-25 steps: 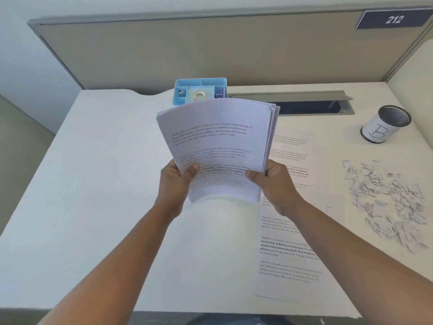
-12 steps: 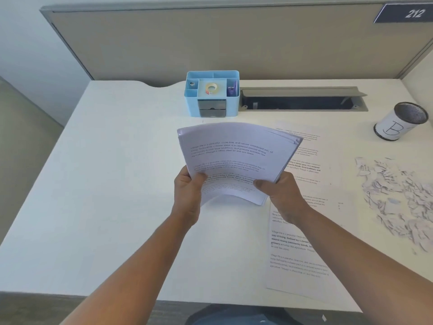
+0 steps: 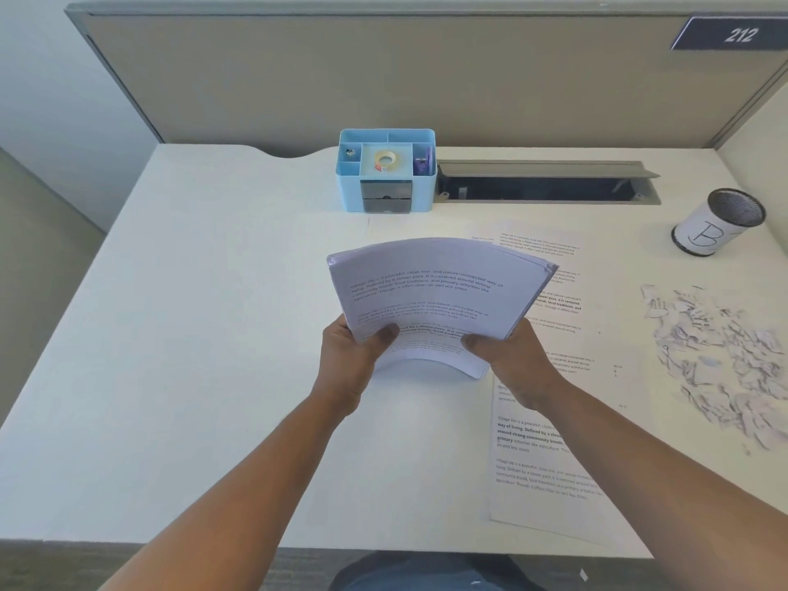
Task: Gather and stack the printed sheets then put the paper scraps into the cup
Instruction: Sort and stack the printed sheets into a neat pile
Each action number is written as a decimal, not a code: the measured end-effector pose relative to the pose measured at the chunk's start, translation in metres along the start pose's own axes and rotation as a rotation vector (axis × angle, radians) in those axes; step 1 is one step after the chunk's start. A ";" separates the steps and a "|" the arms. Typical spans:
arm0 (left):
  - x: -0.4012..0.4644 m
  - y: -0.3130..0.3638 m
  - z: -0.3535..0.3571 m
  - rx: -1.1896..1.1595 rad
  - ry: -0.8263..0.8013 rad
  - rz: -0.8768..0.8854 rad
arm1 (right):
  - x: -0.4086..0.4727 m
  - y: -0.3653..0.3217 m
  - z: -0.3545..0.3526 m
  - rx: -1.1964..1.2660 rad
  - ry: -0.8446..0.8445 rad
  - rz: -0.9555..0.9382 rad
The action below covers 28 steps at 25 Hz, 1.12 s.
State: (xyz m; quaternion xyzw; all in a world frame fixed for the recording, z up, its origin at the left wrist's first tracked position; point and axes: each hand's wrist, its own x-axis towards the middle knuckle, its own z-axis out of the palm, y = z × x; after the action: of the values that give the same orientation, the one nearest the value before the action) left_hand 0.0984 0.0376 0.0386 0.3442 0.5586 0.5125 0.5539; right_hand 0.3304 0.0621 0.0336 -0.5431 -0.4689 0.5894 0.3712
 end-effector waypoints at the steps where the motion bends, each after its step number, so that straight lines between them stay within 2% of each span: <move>1: 0.000 -0.001 -0.001 0.010 -0.010 0.002 | -0.001 0.000 0.000 0.004 0.000 0.001; 10: 0.000 -0.011 -0.010 0.126 -0.073 0.010 | -0.008 0.003 0.005 0.028 0.023 0.019; 17: 0.004 0.001 -0.004 0.190 -0.014 -0.029 | -0.010 0.001 -0.005 0.001 0.012 0.080; 22: 0.007 0.009 0.027 0.167 -0.038 -0.102 | -0.018 -0.008 -0.039 0.076 -0.053 0.116; 28: -0.003 -0.004 0.093 0.126 -0.071 -0.279 | -0.035 -0.001 -0.102 0.075 -0.026 0.105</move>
State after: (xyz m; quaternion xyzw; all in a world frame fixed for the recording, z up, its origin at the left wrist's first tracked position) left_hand 0.1898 0.0518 0.0488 0.3153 0.6120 0.3821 0.6164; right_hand 0.4362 0.0445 0.0478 -0.5450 -0.4223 0.6320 0.3538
